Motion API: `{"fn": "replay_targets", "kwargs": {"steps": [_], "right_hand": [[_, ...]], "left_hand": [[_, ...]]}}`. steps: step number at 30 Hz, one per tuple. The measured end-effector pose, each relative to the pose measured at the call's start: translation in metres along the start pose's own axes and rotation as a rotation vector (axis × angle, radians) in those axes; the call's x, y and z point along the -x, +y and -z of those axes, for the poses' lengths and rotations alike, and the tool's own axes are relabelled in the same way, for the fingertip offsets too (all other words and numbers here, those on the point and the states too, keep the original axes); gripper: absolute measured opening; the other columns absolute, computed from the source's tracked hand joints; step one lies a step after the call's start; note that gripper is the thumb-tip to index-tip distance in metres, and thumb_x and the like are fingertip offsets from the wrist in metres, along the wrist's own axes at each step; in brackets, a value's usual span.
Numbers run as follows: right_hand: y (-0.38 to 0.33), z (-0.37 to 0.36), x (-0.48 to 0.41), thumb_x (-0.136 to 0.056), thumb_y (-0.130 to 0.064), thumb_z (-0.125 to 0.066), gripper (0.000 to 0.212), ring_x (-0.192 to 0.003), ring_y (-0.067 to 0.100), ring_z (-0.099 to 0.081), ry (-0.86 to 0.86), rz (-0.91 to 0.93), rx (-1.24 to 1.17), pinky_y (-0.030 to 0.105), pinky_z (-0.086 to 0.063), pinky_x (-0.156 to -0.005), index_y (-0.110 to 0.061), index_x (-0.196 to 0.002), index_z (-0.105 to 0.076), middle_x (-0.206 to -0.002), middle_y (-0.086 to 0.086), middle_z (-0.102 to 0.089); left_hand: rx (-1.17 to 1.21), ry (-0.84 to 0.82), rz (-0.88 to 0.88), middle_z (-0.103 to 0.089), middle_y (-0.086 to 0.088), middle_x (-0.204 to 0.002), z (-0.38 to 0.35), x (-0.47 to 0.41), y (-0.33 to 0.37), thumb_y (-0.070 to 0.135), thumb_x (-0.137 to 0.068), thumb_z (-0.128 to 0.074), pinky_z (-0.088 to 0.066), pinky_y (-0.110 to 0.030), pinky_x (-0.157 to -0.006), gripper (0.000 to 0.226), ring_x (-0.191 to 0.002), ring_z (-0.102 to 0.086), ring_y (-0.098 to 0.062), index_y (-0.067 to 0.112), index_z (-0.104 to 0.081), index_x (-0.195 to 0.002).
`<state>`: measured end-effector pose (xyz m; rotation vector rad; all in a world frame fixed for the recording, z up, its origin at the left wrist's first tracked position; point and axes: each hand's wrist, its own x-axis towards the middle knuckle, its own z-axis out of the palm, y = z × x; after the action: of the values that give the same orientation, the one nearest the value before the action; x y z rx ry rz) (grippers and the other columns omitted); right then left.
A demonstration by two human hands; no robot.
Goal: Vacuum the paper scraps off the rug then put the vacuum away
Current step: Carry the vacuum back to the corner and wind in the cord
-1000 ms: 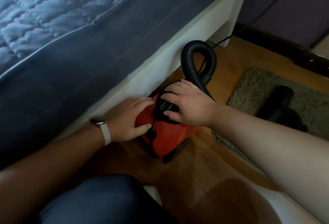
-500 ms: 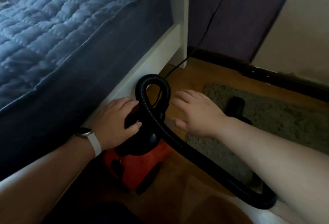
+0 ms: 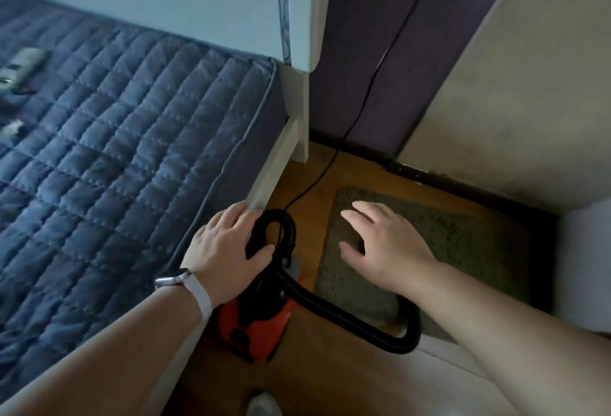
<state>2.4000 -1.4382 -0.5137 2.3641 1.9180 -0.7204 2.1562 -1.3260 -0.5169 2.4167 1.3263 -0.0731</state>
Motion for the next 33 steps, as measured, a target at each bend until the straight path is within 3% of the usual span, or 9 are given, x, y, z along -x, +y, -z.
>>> {"fn": "replay_targets", "kwargs": {"steps": [5,11,18,22,28,33], "right_hand": [[-0.027,0.085,0.005,-0.099,-0.057,-0.038,0.063,-0.15,0.017,-0.017,0.031,-0.111,-0.01,0.038,-0.024,-0.119,-0.028,-0.154,-0.029,-0.163,-0.005,-0.023],[-0.03,0.149,-0.006,-0.099,-0.057,-0.038,0.064,-0.15,0.018,-0.019,0.083,-0.193,-0.065,0.04,-0.025,-0.12,-0.027,-0.155,-0.029,-0.162,-0.005,-0.024],[0.031,0.181,-0.052,-0.098,-0.054,-0.044,0.061,-0.141,0.019,-0.034,0.186,-0.302,-0.225,0.041,-0.038,-0.112,-0.024,-0.151,-0.035,-0.156,-0.005,-0.033],[0.079,0.195,-0.089,-0.099,-0.05,-0.048,0.059,-0.141,0.019,-0.033,0.223,-0.344,-0.297,0.034,-0.035,-0.109,-0.023,-0.15,-0.037,-0.154,-0.004,-0.036],[0.143,0.228,-0.149,-0.097,-0.05,-0.05,0.059,-0.138,0.021,-0.036,0.257,-0.332,-0.296,0.036,-0.036,-0.108,-0.022,-0.148,-0.041,-0.152,-0.002,-0.039],[0.166,0.254,-0.196,-0.098,-0.052,-0.047,0.059,-0.131,0.023,-0.045,0.284,-0.318,-0.368,0.039,-0.045,-0.1,-0.025,-0.15,-0.036,-0.15,-0.002,-0.04]], "left_hand": [[0.011,-0.013,-0.098,-0.026,0.01,-0.157,0.091,-0.021,0.019,0.058,-0.092,-0.049,-0.026,-0.037,-0.114,0.063,-0.144,-0.025,-0.016,0.034,-0.033,-0.147],[-0.012,-0.028,-0.181,-0.028,0.009,-0.157,0.147,-0.063,0.046,0.059,-0.092,-0.047,-0.026,-0.037,-0.114,0.065,-0.144,-0.026,-0.017,0.033,-0.031,-0.149],[0.103,-0.08,-0.168,-0.033,0.012,-0.152,0.15,-0.142,0.101,0.056,-0.091,-0.052,-0.032,-0.04,-0.113,0.066,-0.14,-0.029,-0.018,0.033,-0.032,-0.149],[0.108,-0.111,-0.157,-0.035,0.009,-0.152,0.136,-0.203,0.138,0.055,-0.092,-0.052,-0.033,-0.041,-0.112,0.064,-0.14,-0.031,-0.02,0.034,-0.032,-0.148],[0.169,-0.131,-0.113,-0.039,0.006,-0.15,0.129,-0.288,0.191,0.052,-0.092,-0.055,-0.037,-0.041,-0.11,0.062,-0.136,-0.037,-0.022,0.032,-0.035,-0.147],[0.205,-0.144,-0.113,-0.042,0.003,-0.147,0.126,-0.337,0.221,0.052,-0.092,-0.054,-0.044,-0.045,-0.104,0.062,-0.129,-0.045,-0.023,0.031,-0.034,-0.146]]}}
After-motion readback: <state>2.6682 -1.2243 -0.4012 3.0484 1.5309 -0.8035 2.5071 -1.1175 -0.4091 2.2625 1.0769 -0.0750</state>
